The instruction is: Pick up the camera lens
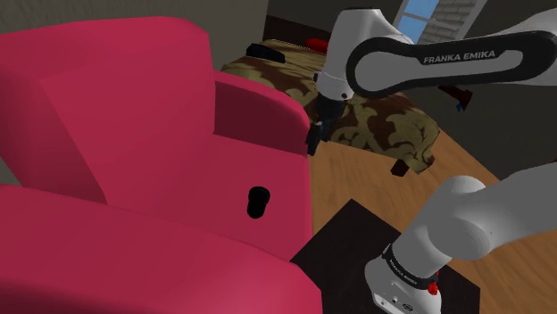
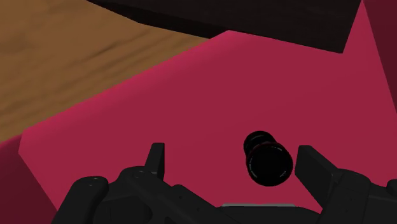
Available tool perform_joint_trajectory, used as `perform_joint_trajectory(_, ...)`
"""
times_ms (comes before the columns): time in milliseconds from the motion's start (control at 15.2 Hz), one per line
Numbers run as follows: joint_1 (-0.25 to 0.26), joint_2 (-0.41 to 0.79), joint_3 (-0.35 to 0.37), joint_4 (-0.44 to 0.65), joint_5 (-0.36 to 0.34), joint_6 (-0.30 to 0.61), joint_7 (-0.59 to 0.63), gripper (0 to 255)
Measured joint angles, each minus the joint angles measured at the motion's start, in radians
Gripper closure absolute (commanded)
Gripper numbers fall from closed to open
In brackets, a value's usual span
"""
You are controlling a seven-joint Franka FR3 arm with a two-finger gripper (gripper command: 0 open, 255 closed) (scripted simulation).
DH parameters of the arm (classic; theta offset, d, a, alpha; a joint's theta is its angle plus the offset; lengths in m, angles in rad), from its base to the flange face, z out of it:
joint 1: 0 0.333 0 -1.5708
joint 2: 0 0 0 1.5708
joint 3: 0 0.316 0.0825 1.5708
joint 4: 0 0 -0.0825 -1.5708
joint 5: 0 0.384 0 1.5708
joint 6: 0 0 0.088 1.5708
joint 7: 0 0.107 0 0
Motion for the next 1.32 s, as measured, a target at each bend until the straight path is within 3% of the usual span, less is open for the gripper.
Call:
perform_joint_trajectory(660, 0.007, 0.323, 0.106, 0.015, -0.017, 0.327, 0.155, 0)
perform_joint_trajectory(990, 0.005, 0.529, 0.149, 0.060, -0.093, 0.489, 0.271, 0)
perform_joint_trajectory(1320, 0.013, 0.656, 0.156, 0.105, -0.166, 0.568, 0.352, 0)
